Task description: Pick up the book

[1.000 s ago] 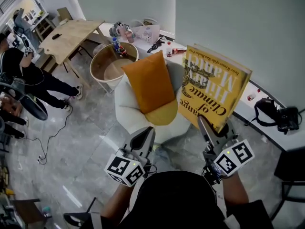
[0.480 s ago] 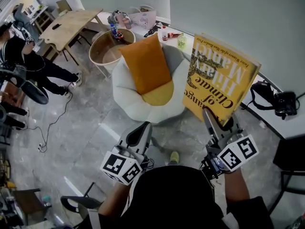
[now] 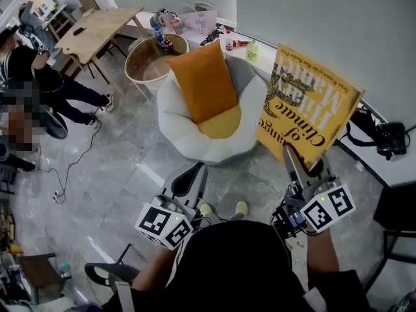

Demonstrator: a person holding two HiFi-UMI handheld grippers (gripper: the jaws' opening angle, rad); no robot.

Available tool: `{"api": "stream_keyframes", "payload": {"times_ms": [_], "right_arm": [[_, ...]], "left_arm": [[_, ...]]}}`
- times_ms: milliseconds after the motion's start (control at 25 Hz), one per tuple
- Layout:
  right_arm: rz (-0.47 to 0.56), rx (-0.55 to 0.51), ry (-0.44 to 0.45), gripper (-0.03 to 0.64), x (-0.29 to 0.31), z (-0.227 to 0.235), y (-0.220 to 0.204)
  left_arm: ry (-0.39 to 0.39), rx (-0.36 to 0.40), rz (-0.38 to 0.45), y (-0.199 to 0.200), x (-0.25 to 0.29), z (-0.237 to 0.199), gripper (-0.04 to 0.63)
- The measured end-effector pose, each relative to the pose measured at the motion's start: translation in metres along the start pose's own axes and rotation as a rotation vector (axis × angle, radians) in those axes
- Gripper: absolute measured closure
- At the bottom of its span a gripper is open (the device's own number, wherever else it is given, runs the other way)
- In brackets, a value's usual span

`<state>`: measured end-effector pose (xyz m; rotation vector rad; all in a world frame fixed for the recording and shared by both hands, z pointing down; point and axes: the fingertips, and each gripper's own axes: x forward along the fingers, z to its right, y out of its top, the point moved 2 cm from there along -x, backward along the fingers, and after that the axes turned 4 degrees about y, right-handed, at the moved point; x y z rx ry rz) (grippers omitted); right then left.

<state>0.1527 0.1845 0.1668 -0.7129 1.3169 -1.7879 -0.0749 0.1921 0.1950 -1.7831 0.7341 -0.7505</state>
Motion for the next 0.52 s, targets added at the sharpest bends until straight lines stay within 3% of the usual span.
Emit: {"api": "stream_keyframes", "payload": {"times_ms": [520], "right_arm": [[0.003, -0.003, 0.009, 0.463, -0.0001, 0.0002, -0.0008]], "left_arm": [[-0.011, 0.005, 0.001, -0.0024, 0.0019, 0.0059, 0.581]]}}
